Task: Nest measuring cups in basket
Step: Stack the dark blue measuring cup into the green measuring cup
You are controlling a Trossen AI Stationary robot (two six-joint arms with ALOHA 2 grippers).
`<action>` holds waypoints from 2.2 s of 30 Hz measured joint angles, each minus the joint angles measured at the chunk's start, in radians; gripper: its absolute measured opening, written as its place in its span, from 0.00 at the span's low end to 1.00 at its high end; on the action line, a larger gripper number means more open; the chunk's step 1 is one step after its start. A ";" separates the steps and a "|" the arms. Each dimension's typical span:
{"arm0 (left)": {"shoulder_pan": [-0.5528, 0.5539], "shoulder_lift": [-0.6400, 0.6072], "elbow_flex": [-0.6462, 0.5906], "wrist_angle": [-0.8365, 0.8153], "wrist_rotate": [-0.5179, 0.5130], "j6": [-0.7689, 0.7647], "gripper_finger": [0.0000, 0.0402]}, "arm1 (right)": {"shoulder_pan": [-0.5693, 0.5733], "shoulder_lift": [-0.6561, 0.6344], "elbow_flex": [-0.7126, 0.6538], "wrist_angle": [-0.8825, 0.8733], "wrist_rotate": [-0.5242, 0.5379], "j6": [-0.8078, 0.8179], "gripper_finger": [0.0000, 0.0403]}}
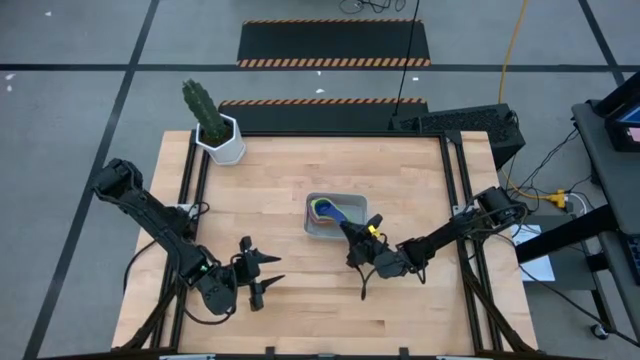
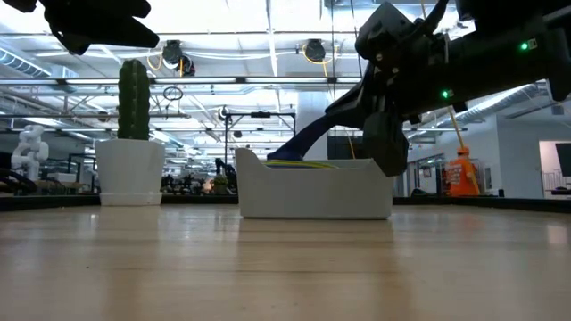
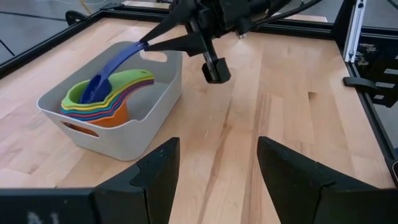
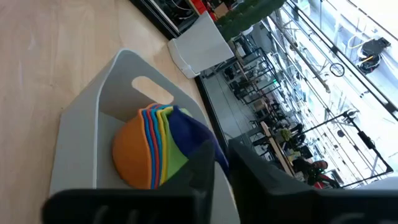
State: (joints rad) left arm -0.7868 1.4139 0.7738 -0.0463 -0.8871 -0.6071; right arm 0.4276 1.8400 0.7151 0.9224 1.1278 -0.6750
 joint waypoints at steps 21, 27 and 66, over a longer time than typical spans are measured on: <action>0.028 0.000 0.000 0.000 -0.004 0.012 0.54 | 0.021 0.000 0.000 0.150 0.051 -0.281 0.00; 0.041 0.000 0.000 0.000 -0.004 0.022 0.54 | -0.009 0.000 0.000 0.186 0.026 -0.306 0.00; 0.048 0.000 0.000 0.024 0.023 0.063 0.54 | 0.004 0.000 0.000 0.151 0.012 -0.169 0.26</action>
State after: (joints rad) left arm -0.7387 1.4139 0.7738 -0.0225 -0.8643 -0.5446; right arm 0.4318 1.8404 0.7155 1.0729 1.1403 -0.8443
